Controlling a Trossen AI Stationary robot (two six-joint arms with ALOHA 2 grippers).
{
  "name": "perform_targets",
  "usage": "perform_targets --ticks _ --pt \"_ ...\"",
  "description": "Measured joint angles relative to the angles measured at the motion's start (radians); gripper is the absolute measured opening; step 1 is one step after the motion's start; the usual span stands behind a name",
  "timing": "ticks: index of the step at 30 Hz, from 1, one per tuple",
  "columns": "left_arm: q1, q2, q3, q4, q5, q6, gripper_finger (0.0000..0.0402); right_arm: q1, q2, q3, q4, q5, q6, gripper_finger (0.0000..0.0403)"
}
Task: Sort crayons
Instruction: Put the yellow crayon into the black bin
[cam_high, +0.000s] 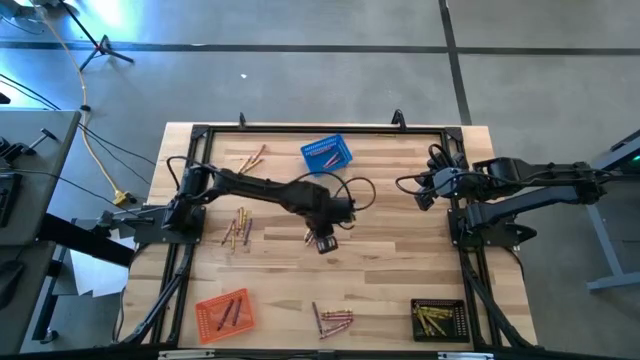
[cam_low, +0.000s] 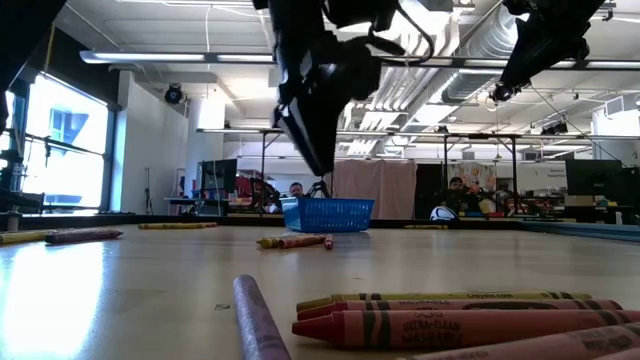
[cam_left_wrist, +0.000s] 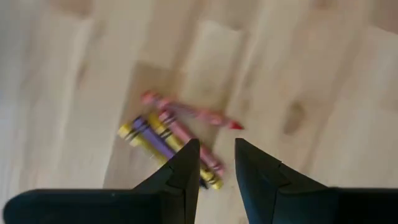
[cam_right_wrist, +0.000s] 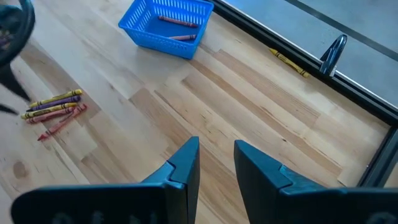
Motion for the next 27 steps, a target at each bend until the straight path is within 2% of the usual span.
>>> perform_targets --ticks 6,11,20,27 --pt "-0.004 0.000 -0.079 -0.026 -0.044 -0.261 0.0086 0.000 0.000 0.000 0.000 -0.002 -0.029 0.0084" --pt "-0.003 0.001 -0.153 -0.021 -0.040 -0.393 0.0086 0.000 0.000 0.000 -0.011 -0.005 -0.037 0.0084" --pt "0.012 0.001 -0.191 0.080 -0.045 -0.421 0.0086 0.000 0.000 0.000 -0.039 -0.008 -0.042 0.0084" --pt "0.029 0.001 -0.222 0.092 -0.043 -0.456 0.0086 0.000 0.000 0.000 -0.049 -0.008 -0.042 0.0084"
